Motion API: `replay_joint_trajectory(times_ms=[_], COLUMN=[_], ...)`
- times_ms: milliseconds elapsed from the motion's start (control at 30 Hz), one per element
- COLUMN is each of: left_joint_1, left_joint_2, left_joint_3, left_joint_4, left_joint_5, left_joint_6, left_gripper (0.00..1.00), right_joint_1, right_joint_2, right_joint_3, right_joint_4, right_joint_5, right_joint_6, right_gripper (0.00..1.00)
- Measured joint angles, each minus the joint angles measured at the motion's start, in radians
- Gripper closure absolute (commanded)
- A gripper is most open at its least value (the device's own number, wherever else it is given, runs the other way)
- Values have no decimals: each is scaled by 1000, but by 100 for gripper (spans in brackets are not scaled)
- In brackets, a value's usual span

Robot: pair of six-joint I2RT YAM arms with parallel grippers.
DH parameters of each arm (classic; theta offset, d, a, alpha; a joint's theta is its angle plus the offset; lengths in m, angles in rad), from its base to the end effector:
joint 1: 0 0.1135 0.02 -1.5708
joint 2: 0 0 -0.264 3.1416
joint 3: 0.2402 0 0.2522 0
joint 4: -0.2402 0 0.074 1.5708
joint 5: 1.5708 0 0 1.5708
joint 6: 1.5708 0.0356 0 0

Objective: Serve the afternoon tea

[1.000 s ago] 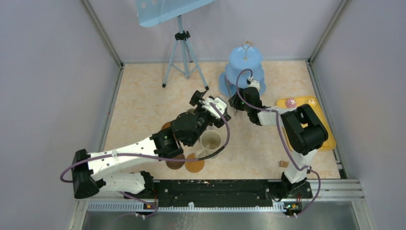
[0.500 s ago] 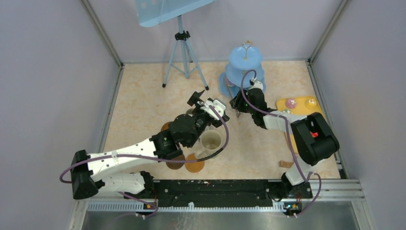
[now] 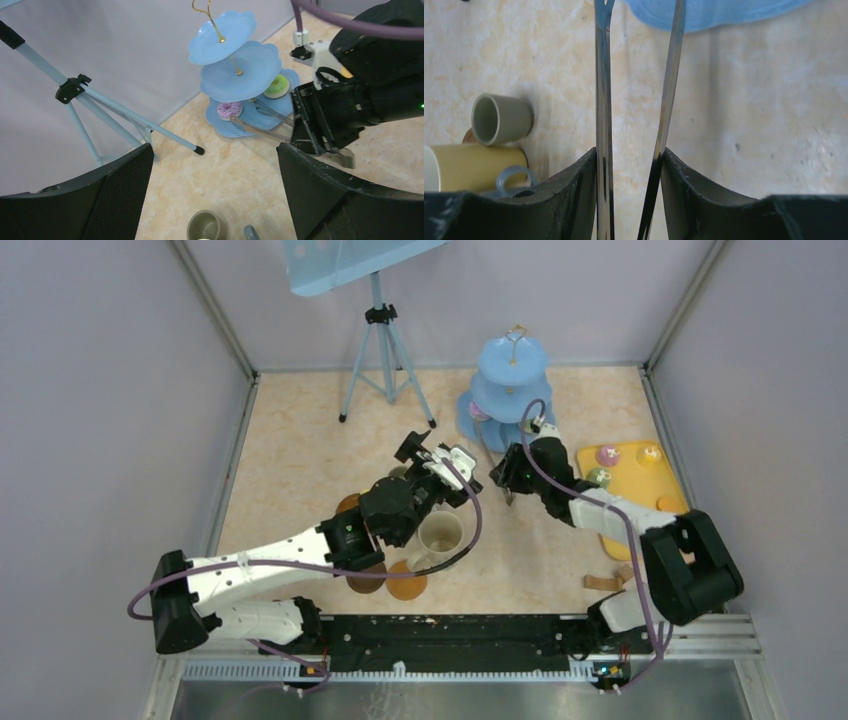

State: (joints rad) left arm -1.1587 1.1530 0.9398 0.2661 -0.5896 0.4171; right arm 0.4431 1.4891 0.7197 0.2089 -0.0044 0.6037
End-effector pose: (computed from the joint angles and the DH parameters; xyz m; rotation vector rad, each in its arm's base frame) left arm 0.1257 -0.2380 0.3671 0.7032 1.3572 -0.1442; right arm 0.2791 0.1326 0.1910 0.1734 2.1884 0.6110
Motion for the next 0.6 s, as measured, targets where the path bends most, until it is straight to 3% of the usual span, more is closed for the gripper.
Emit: replay_joint_trajectory(times_ms=[167,333,500,600], left_joint_1=[0,0,0,0], left_joint_2=[24,34,41,41], left_joint_3=[12,12,14,14], left_joint_4=[-14,-27,-45,-48], left_joint_5=[10,27,50,50], left_joint_6=[-19,-37,-57,-57], left_gripper=[1,1,1,1], right_joint_1=[0,0,0,-2], right_joint_2=[-220,-548,-833,-878], right_joint_3=[-62,-89,-8,71], right_joint_4=[-186,-473,-847,-1019], right_joint_5=[-27,-5,159,274], right_joint_6=[-19,-19,79,153], right_gripper=[55,57,59,60])
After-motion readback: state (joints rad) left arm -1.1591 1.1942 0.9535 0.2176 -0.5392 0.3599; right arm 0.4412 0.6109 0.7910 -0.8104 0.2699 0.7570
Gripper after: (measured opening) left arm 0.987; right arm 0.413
